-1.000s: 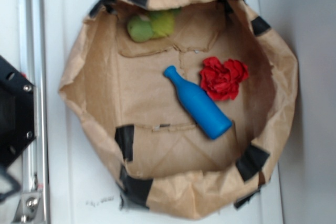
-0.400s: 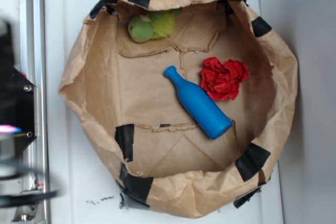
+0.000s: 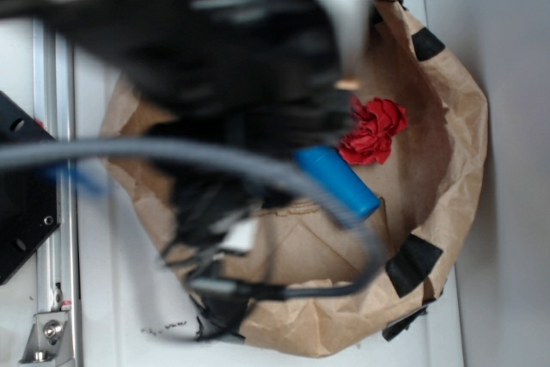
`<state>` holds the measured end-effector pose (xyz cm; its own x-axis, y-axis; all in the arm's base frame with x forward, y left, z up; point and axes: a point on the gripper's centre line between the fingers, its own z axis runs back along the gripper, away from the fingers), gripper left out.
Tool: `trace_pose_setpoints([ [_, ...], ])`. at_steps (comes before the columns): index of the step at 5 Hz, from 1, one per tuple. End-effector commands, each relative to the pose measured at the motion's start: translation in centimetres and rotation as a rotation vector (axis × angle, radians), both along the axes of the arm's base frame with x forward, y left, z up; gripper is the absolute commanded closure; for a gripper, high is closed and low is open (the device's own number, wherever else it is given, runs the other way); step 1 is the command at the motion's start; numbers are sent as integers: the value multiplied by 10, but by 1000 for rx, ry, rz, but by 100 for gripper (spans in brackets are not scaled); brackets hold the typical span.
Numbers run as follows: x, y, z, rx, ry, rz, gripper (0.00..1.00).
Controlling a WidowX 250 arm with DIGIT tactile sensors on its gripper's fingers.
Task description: Grab the blue bottle.
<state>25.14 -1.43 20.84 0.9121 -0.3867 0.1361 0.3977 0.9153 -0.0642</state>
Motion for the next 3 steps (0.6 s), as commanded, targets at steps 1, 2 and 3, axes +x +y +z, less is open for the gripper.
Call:
trace_pose_setpoints([
  [1, 19, 2, -52, 41, -88, -348, 0],
  [2, 15, 6, -83, 101, -82, -431, 0],
  [3, -4, -1, -105, 90, -47, -424, 0],
])
